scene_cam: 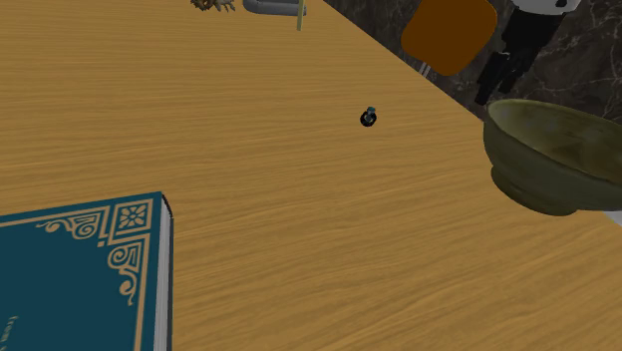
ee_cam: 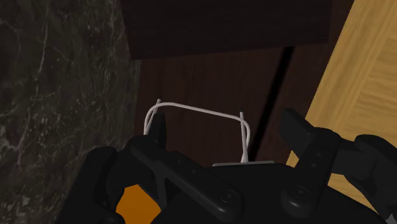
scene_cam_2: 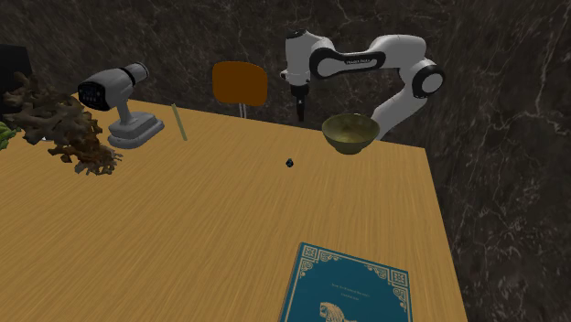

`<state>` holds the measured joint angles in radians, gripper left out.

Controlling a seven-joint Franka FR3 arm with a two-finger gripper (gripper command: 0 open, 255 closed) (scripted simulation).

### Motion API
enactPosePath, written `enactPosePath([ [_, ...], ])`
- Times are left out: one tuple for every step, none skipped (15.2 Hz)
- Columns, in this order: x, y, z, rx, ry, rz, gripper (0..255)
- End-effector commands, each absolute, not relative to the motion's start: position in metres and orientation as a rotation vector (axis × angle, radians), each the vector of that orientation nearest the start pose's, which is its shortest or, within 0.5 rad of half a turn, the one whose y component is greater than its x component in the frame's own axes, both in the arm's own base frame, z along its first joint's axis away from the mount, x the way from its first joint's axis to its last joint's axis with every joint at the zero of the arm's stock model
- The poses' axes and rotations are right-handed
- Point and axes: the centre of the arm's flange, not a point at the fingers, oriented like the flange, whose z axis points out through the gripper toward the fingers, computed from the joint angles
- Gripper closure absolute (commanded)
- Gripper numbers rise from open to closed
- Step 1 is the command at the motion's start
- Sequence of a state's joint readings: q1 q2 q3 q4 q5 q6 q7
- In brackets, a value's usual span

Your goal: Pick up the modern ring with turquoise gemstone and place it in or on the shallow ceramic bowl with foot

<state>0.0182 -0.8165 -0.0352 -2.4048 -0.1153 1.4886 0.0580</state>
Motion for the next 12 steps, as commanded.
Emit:
enactPosePath([
  [0.288, -0.021, 0.57, -3.228, 0.107, 0.158, 0],
  [0.29, -0.008, 0.571, -3.224, 0.11, 0.15, 0],
  [0.291, 0.004, 0.573, -3.221, 0.113, 0.143, 0],
  [0.292, 0.016, 0.574, -3.217, 0.115, 0.136, 0],
  [0.294, 0.029, 0.575, -3.213, 0.118, 0.129, 0],
  [0.295, 0.041, 0.577, -3.209, 0.121, 0.122, 0],
  [0.297, 0.053, 0.578, -3.205, 0.123, 0.114, 0],
  [0.298, 0.066, 0.579, -3.202, 0.126, 0.107, 0],
  [0.299, 0.078, 0.581, -3.198, 0.129, 0.1, 0],
  [0.301, 0.09, 0.582, -3.194, 0.131, 0.093, 0],
  [0.302, 0.103, 0.584, -3.19, 0.134, 0.086, 0],
  [0.304, 0.115, 0.586, -3.186, 0.137, 0.079, 0],
])
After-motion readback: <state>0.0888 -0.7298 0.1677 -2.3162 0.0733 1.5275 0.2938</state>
